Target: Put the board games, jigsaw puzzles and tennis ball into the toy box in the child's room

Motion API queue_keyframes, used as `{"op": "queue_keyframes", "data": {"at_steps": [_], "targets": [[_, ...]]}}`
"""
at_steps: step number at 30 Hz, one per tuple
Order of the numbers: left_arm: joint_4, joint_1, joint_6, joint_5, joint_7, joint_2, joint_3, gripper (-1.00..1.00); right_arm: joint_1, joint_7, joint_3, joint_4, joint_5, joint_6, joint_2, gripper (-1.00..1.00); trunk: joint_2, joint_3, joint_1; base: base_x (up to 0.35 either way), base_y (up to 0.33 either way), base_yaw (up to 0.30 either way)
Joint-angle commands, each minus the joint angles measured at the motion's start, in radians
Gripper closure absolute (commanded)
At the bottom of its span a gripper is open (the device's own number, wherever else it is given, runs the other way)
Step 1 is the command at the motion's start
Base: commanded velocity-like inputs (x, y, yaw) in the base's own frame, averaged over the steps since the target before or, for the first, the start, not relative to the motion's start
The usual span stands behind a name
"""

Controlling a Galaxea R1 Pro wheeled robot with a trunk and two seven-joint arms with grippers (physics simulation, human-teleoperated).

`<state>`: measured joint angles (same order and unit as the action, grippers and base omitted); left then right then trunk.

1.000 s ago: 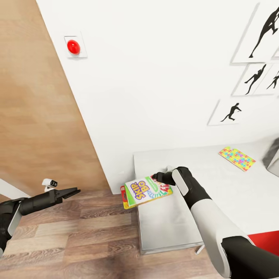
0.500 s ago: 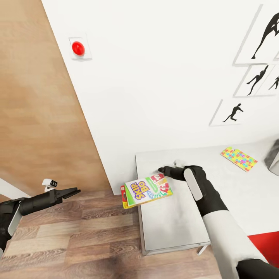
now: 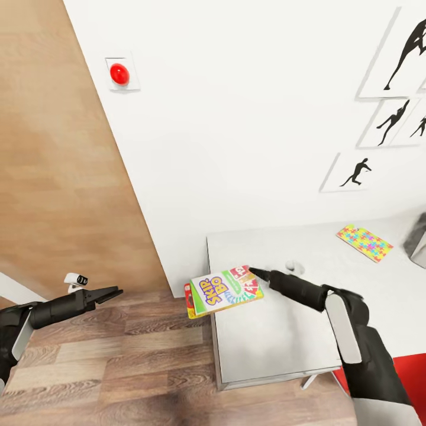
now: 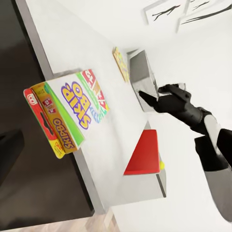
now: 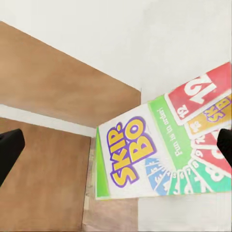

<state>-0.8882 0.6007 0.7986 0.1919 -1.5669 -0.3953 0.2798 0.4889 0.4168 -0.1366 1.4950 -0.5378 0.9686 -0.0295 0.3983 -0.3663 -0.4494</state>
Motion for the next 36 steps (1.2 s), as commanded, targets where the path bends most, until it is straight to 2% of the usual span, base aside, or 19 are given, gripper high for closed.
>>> {"op": "queue_keyframes", "data": {"at_steps": [1, 2, 5, 6, 8, 10, 11, 12, 14, 15, 16, 17, 18, 20, 21, 23, 26, 31, 36], "targets": [[0.0, 0.001, 0.011, -0.001, -0.004, 0.0, 0.0, -1.0, -0.037, 0.09, -0.031, 0.016, 0.006, 0.002, -0.001, -1.0, 0.002, -0.002, -0.001, 0.0, 0.0, 0.0], [0.0, 0.001, 0.011, -0.001, -0.004, 0.0, 0.0, -1.0, -0.056, 0.132, -0.046, 0.022, 0.006, 0.0, -0.001, -1.0, 0.002, -0.002, -0.001, 0.0, 0.0, 0.0], [0.0, 0.001, 0.011, -0.003, -0.004, 0.0, -0.001, -1.0, -0.145, 0.347, -0.127, 0.041, 0.006, -0.008, 0.0, -1.0, 0.002, -0.002, -0.001, 0.0, 0.0, 0.0], [0.0, 0.001, 0.011, -0.003, -0.004, 0.0, -0.001, -1.0, -0.161, 0.388, -0.141, 0.044, 0.006, -0.014, 0.0, -1.0, 0.002, -0.002, -0.001, 0.0, 0.0, 0.0], [0.0, 0.003, 0.011, -0.005, -0.004, 0.0, -0.001, -1.0, -0.214, 0.541, -0.185, 0.053, 0.006, -0.07, 0.0, -1.0, 0.002, -0.002, -0.001, 0.0, 0.0, 0.0], [0.0, 0.004, 0.011, -0.005, -0.004, 0.001, -0.001, -1.0, -0.235, 0.61, -0.201, 0.059, 0.006, -0.104, -0.001, -1.0, 0.002, -0.002, -0.001, 0.0, 0.0, 0.0], [0.001, 0.006, 0.012, -0.005, 0.009, 0.001, -0.001, -1.0, -0.25, 0.675, -0.214, 0.069, 0.006, -0.127, -0.002, -1.0, 0.002, -0.002, -0.001, 0.0, 0.0, 0.0], [0.001, 0.007, 0.012, -0.005, 0.025, 0.002, -0.001, -1.0, -0.256, 0.705, -0.221, 0.074, 0.006, -0.135, -0.002, -1.0, 0.002, -0.002, -0.001, 0.0, 0.0, 0.0], [0.002, 0.011, 0.013, -0.005, 0.123, 0.019, -0.001, -1.0, -0.269, 0.804, -0.252, 0.086, 0.006, -0.15, -0.004, -1.0, 0.002, -0.002, -0.001, 0.0, 0.0, 0.0], [0.003, 0.012, 0.014, -0.005, 0.155, 0.027, -0.001, -1.0, -0.271, 0.821, -0.262, 0.087, 0.006, -0.15, -0.005, -1.0, 0.002, -0.002, -0.001, 0.0, 0.0, 0.0], [0.004, 0.013, 0.013, -0.005, 0.228, 0.049, -0.001, -1.0, -0.274, 0.846, -0.282, 0.089, 0.006, -0.15, -0.011, -1.0, 0.002, -0.002, -0.001, 0.0, 0.0, 0.0], [0.005, 0.013, 0.013, -0.005, 0.267, 0.063, -0.001, -1.0, -0.275, 0.856, -0.293, 0.09, 0.006, -0.15, -0.014, -1.0, 0.002, -0.002, -0.001, 0.0, 0.0, 0.0], [0.006, 0.014, 0.012, -0.004, 0.348, 0.093, -0.001, -1.0, -0.278, 0.87, -0.316, 0.091, 0.006, -0.148, -0.023, -1.0, 0.002, -0.002, -0.001, 0.0, 0.0, 0.0], [0.007, 0.015, 0.011, -0.004, 0.429, 0.126, -0.001, -1.0, -0.281, 0.881, -0.34, 0.092, 0.006, -0.148, -0.033, -1.0, 0.002, -0.002, -0.001, 0.0, 0.0, 0.0], [0.008, 0.016, 0.009, -0.005, 0.507, 0.157, -0.002, -1.0, -0.284, 0.893, -0.367, 0.092, 0.006, -0.147, -0.042, -1.0, 0.002, -0.002, -0.001, 0.0, 0.0, 0.0], [0.011, 0.017, 0.006, -0.005, 0.607, 0.196, -0.003, -1.0, -0.292, 0.916, -0.404, 0.092, 0.006, -0.147, -0.052, -1.0, 0.002, -0.002, -0.001, 0.0, 0.0, 0.0], [0.025, 0.025, -0.018, -0.004, 0.698, 0.236, -0.008, -1.0, -0.306, 0.964, -0.446, 0.093, 0.006, -0.147, -0.059, -1.0, 0.002, -0.002, -0.001, 0.0, 0.0, 0.0], [0.089, 0.059, -0.064, -0.005, 0.756, 0.279, -0.025, -1.0, -0.321, 1.023, -0.482, 0.093, 0.006, -0.151, -0.066, -1.0, 0.002, -0.002, -0.001, 0.0, 0.0, 0.0], [0.129, 0.074, -0.092, -0.004, 0.764, 0.29, -0.04, -1.0, -0.324, 1.037, -0.49, 0.093, 0.006, -0.158, -0.064, -1.0, 0.002, -0.002, -0.001, 0.0, 0.0, 0.0]]}}
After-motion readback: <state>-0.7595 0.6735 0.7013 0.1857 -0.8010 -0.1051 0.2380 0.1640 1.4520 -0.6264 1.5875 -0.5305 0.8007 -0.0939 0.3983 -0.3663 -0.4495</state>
